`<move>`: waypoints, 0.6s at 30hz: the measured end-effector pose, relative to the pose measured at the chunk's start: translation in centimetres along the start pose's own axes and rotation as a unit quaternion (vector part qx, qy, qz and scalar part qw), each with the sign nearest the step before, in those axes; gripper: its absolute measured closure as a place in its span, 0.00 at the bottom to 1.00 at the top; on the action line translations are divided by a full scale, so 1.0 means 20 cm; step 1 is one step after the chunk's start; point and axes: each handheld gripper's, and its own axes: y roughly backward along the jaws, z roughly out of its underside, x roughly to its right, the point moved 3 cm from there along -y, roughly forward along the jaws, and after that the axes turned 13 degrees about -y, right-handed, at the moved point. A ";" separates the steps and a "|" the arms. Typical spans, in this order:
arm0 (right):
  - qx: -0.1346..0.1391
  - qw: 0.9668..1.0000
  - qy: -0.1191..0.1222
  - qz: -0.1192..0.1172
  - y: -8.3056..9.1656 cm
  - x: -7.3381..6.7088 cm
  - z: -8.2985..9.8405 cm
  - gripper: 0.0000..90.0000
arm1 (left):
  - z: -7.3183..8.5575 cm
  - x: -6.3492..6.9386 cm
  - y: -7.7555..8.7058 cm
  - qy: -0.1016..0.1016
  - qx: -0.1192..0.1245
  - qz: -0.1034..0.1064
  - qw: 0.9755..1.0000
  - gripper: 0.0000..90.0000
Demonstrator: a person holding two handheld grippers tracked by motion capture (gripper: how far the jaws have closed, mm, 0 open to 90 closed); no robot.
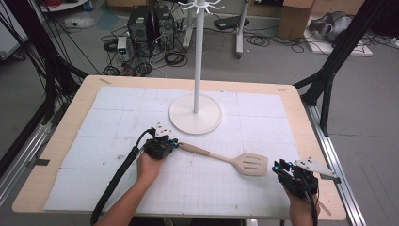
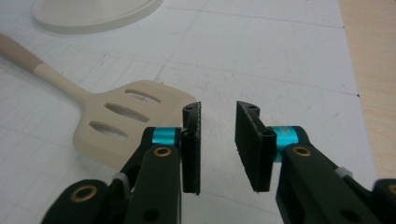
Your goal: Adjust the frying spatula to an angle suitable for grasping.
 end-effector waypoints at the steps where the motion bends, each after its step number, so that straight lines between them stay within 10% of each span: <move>1: -0.006 1.000 0.000 -0.002 -0.01 0.00 0.01 0.87 | -0.01 0.01 -0.01 0.000 0.000 0.001 1.000 0.99; 4: -0.044 0.999 0.021 -0.005 -0.07 -0.01 0.04 0.97 | -0.01 0.01 -0.03 0.002 -0.003 0.003 1.000 0.99; 18: -0.050 0.999 -0.002 -0.022 -0.03 -0.03 0.06 0.99 | -0.03 0.00 -0.07 0.000 -0.004 -0.004 1.000 0.99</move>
